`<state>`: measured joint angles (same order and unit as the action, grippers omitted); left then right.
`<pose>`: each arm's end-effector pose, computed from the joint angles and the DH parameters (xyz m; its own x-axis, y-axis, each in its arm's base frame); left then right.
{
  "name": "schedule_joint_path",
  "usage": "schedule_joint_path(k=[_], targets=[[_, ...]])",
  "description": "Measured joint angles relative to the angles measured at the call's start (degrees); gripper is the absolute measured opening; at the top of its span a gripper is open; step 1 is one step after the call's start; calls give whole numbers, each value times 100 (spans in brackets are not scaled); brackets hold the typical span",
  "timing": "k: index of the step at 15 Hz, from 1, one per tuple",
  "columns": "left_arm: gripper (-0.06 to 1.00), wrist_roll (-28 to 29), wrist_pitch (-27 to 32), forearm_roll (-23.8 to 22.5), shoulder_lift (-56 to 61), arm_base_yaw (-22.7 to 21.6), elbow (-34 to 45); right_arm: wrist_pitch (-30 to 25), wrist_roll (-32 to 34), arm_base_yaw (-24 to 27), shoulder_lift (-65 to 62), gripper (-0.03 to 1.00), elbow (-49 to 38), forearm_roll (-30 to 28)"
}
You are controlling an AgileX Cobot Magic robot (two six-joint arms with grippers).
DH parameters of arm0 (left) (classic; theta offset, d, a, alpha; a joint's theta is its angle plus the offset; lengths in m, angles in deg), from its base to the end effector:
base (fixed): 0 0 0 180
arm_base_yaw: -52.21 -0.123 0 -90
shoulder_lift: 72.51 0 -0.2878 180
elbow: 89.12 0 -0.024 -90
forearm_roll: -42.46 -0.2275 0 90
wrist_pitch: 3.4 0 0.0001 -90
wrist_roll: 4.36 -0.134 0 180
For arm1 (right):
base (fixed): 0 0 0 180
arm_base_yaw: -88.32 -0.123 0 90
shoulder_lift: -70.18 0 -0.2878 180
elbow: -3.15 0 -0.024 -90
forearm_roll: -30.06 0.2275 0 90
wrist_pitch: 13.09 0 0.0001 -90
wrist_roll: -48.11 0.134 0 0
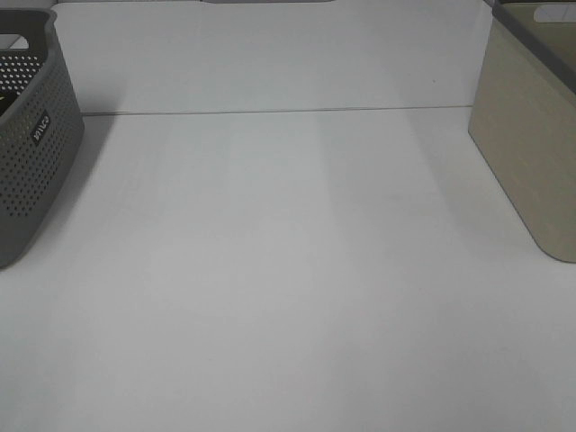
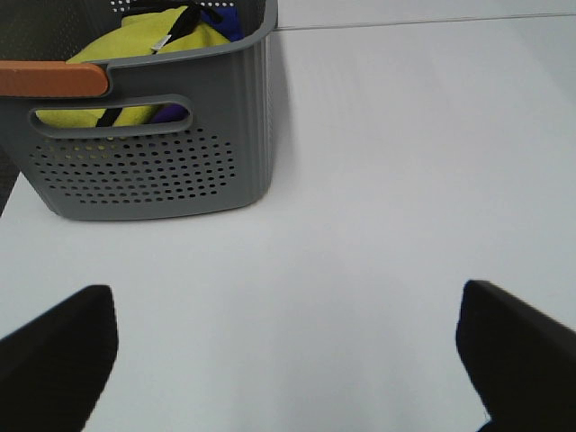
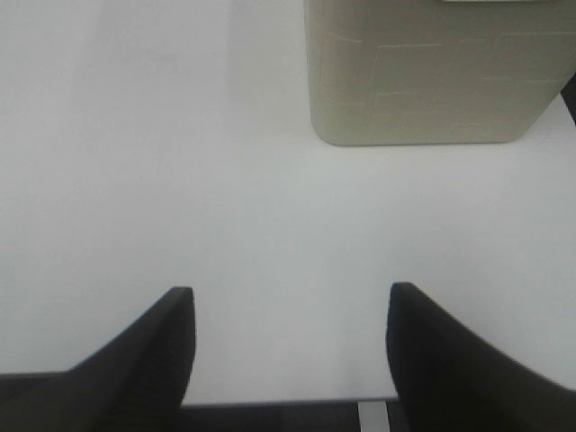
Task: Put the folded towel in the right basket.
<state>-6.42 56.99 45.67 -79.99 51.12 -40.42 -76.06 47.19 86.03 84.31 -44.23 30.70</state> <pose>0.0101 -0.0063 0.2472 -0.4464 -0.0003 -0.8948 0.0282 0.9995 -0.0144 0.0197 0.0021 0.2469 -0.5651 -0.0336 -0.8244 -0.0544 0.9985 -0.0034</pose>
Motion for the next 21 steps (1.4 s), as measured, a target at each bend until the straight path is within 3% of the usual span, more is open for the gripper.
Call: schedule_joint_path(k=[21], targets=[[97,0,0,0,0,0,0,201,0,0,-676,59,-92,-6]])
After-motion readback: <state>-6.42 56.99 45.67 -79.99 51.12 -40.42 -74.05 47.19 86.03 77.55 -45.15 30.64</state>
